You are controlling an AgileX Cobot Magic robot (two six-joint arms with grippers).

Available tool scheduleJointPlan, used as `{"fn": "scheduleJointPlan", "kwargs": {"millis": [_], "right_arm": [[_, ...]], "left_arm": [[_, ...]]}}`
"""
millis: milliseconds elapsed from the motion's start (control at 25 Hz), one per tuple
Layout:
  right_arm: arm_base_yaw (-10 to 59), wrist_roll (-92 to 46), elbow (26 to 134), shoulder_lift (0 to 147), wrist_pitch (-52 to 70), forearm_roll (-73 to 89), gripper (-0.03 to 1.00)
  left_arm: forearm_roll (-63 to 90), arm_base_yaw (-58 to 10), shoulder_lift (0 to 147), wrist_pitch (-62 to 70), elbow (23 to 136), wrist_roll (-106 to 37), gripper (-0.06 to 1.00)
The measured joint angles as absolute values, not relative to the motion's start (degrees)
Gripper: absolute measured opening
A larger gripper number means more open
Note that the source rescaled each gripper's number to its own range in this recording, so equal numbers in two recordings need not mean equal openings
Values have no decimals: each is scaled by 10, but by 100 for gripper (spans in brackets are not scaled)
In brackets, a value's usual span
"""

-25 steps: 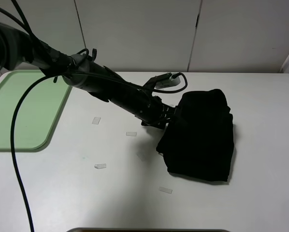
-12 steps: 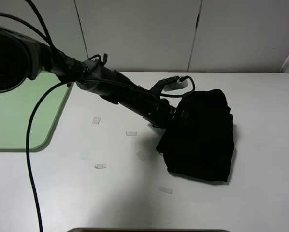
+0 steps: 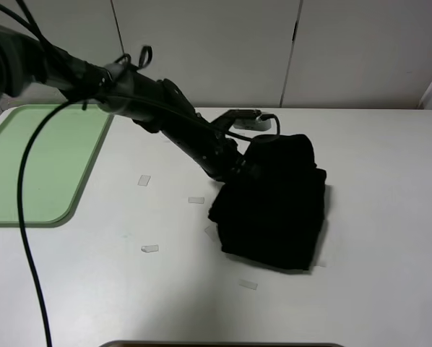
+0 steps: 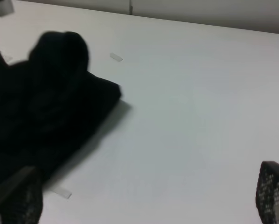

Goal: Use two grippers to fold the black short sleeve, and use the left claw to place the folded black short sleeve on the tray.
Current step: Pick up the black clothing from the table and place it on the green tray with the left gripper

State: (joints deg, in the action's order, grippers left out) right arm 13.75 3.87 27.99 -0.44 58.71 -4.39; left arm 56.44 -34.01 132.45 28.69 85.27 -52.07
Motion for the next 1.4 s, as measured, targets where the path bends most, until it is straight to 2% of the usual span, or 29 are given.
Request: {"fn": "scheduleJointPlan", "kwargs": {"millis": [200,320,560,800,1200,1400], "right_arm": [[137,39,280,-4,587,-44,100],[137,39,280,-4,587,-44,100],[137,39,280,-4,587,-44,100],[137,39,280,-4,587,-44,100],[137,39,280,-4,587,-44,100],[137,39,280,-4,587,-44,100]], "left_arm": [[329,-300,1274,292,853,-373,10],[126,-264,1241,308,853,-247,10],[-68,-224,1225,316,848,-114,10],[-110,-196,1179,333,837,-91,10],[-187,-112,1130,287,736,-70,10],[-275,-64,1130,262,722,20,10]]}}
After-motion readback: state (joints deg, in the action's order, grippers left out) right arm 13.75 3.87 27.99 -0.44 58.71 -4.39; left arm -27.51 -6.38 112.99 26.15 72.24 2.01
